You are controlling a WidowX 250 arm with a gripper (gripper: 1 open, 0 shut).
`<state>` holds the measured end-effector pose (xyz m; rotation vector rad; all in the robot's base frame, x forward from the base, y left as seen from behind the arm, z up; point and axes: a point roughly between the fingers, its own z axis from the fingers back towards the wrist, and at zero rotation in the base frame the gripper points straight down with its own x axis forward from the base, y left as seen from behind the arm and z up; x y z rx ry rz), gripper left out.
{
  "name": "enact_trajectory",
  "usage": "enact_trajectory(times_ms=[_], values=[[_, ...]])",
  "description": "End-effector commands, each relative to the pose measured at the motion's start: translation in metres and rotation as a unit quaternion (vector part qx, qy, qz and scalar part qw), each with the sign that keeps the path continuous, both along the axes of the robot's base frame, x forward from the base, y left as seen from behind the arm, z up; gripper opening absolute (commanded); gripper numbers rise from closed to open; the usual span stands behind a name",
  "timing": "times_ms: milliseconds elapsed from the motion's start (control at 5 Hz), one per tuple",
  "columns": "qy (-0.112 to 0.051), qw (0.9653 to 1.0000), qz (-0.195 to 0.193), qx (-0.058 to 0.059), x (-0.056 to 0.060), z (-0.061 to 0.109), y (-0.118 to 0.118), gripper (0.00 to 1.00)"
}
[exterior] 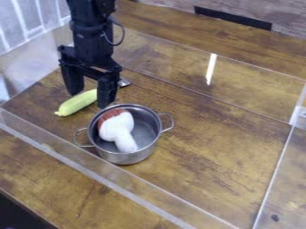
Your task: Move the green spoon to the right
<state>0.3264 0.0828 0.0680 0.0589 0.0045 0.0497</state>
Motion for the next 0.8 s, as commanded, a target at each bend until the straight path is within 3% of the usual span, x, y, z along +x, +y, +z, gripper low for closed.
enact_trajectory(times_ms=[0,200,600], values=[[-0.036,0.9992,-0.010,0.008,0.022,0.009,0.017,1.00],[-0.041,0.9989,-0.022,0.007,0.034,-0.001,0.025,1.00],[-0.035,0.9993,0.008,0.004,0.042,-0.008,0.026,1.00]])
